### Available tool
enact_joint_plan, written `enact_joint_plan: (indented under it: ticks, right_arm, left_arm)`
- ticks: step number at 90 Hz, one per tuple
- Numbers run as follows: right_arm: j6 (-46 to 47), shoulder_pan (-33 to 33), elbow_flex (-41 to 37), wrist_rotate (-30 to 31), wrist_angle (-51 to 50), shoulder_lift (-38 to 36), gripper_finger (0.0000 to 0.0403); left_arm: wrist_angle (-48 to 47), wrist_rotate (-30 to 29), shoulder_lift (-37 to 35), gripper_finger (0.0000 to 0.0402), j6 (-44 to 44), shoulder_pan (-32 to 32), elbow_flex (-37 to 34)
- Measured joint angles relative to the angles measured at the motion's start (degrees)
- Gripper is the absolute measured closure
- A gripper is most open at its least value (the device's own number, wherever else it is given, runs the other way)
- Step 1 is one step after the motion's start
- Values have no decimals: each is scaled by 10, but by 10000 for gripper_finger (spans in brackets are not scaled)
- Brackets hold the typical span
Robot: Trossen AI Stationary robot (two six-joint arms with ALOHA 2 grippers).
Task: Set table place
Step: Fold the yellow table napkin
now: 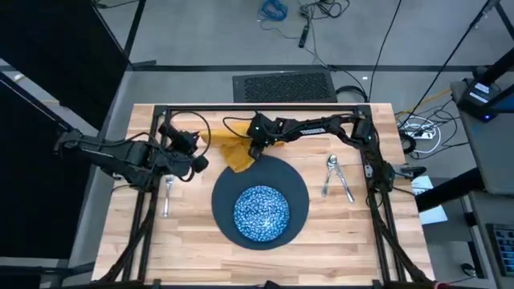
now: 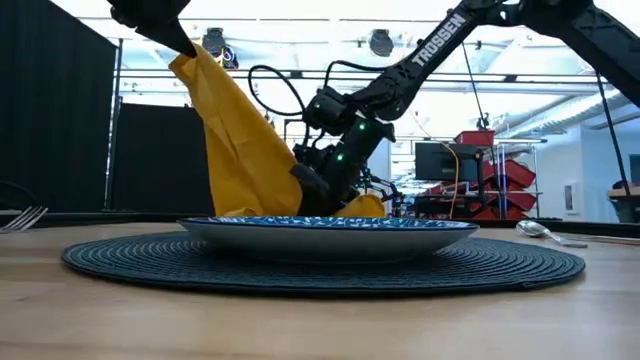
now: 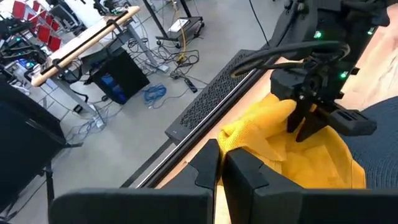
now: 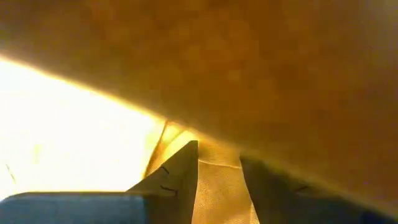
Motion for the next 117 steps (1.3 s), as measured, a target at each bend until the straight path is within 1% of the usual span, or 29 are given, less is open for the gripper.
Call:
enact_joint_plan:
  ticks: [10,17,25,33,37,59,72,90,117]
  right_arm:
    - [3,0,0,1,0,0,291]
    - [4,0,0,14,-2,0,305]
    - [5,3,0,34,-3,0,338]
    - [5,4,0,35,-3,0,382]
    - [4,5,0,35,-3,0,393]
    - [6,12,4,34,-14,-8,400]
    - [-2,27,40,32,-38,-29,400]
    - [-25,59,117,33,-149,-56,401]
    - [-13,123,238,35,-424,-91,402]
  left_arm:
    - [0,0,0,402,0,0,0]
    - [-3,0,0,402,0,0,0]
    - [-6,0,0,402,0,0,0]
    - [-12,0,0,402,-2,0,0]
    - [-14,0,0,402,-2,0,0]
    - [-13,2,0,402,-8,0,-16]
    - [-14,3,0,402,-24,0,-34]
    - [-11,3,0,402,-32,-2,-38]
    - [-13,3,0,402,-30,-2,-38]
